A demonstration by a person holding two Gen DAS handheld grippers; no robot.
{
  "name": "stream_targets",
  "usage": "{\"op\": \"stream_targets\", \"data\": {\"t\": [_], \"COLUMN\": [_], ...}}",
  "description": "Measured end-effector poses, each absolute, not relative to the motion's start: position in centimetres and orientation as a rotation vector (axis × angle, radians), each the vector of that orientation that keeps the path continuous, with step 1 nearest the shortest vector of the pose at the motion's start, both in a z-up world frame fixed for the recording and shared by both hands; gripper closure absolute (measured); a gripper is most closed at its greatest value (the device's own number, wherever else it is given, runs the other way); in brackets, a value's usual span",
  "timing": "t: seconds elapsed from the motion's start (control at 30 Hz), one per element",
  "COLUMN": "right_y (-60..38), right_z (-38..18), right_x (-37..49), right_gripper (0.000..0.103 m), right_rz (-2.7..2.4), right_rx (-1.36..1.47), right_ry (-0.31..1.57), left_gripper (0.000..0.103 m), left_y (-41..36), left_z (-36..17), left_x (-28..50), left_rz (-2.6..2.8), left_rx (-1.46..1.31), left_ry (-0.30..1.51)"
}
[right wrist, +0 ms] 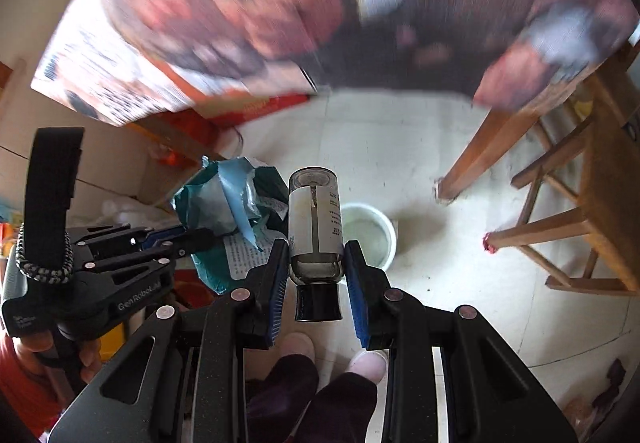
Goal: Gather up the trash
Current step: 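Carry the teal bag with the left tool over the white bucket and release, then open the right tool over the white bucket to drop the glass bottle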
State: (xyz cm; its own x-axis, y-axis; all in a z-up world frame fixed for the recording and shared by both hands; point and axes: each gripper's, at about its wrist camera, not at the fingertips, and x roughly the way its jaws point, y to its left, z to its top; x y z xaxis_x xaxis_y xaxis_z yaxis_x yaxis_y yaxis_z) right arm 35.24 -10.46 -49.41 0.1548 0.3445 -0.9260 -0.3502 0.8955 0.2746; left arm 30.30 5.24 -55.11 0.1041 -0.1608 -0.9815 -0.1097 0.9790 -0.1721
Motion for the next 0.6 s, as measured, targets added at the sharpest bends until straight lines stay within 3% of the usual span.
{"op": "stream_targets", "data": {"t": [0.23,0.43,0.47,0.5,0.53,0.57,0.6], "right_y": [-11.7,-11.4,-11.2,-11.3,-11.3,-11.2,-11.0], "right_z": [-57.9,-62.4,-62.5,-62.8,-63.1,-63.4,-63.6], "right_x": [37.0,38.1,38.3,38.4,38.5,38.6,38.7], "right_gripper": [0.077,0.077,0.077,0.077,0.076,0.076,0.072], "right_rz": [0.475,0.501,0.512,0.534,0.55,0.557,0.548], "right_rx": [0.047,0.033,0.041,0.057,0.07,0.074,0.076], "right_ry": [1.403,1.407,1.406,1.403,1.403,1.413,1.43], "left_gripper": [0.094,0.094,0.088,0.069,0.057,0.049,0.049], "left_y": [5.3,4.6,4.5,4.4,4.4,4.1,4.4], "left_z": [-66.9,-72.3,-72.9,-73.5,-74.3,-74.7,-75.0], "left_x": [31.4,32.7,33.0,33.3,33.6,33.7,33.7], "left_rz": [-0.01,-0.013,-0.011,-0.011,-0.008,0.004,0.019], "left_rx": [-0.266,-0.315,-0.323,-0.328,-0.338,-0.347,-0.35], "left_ry": [1.565,1.59,1.581,1.596,1.626,1.643,1.648]}}
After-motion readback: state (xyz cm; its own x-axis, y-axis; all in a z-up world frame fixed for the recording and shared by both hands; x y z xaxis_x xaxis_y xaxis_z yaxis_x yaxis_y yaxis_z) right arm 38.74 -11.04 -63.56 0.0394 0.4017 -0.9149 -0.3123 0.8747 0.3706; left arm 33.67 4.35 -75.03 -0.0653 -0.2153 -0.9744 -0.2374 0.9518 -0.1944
